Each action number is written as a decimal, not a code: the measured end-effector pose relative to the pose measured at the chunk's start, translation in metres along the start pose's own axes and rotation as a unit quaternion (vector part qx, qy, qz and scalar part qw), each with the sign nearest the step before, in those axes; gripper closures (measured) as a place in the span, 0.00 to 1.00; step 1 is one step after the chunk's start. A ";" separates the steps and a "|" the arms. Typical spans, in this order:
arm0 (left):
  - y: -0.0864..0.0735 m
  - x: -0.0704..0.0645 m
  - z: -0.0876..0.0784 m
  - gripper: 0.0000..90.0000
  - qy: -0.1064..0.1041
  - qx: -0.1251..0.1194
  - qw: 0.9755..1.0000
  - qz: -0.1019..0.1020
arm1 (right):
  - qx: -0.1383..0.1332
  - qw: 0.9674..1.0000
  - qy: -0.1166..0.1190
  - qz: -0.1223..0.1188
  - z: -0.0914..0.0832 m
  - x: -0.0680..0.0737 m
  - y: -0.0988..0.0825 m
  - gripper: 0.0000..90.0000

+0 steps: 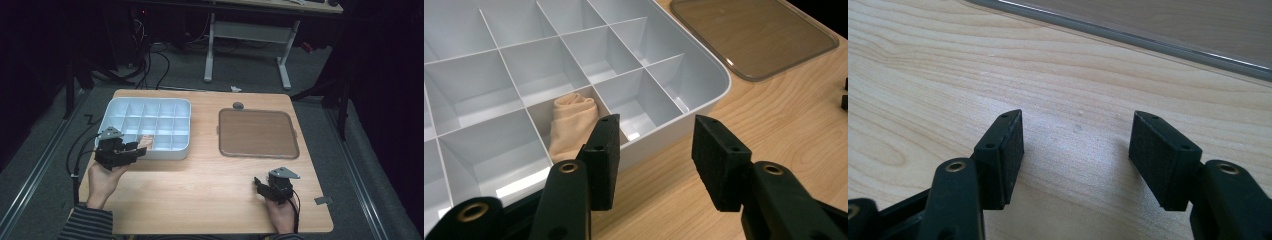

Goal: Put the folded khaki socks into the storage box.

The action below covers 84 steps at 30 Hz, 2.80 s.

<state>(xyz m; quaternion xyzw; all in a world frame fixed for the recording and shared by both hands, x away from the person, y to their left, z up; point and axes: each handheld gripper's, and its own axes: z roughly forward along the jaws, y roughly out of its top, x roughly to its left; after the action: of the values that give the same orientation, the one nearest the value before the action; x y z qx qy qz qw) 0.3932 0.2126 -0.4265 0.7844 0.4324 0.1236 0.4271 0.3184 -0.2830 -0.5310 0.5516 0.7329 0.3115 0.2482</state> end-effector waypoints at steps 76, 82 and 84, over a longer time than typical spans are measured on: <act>-0.061 -0.035 0.034 0.54 -0.040 0.031 0.998 -0.025 | 0.001 1.000 0.007 -0.006 0.000 0.001 0.000 0.43; -0.066 -0.035 0.037 0.53 -0.037 0.033 0.998 -0.031 | 0.001 1.000 0.007 -0.006 0.000 0.001 0.000 0.43; -0.068 -0.035 0.040 0.53 -0.037 0.036 0.998 -0.033 | 0.000 1.000 0.007 -0.006 0.000 0.001 0.000 0.43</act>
<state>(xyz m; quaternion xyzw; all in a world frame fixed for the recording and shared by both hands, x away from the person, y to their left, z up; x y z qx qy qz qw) 0.3558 0.1806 -0.4969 0.7886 0.4461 0.0642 0.4182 0.3182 -0.2824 -0.5310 0.5451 0.7380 0.3137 0.2443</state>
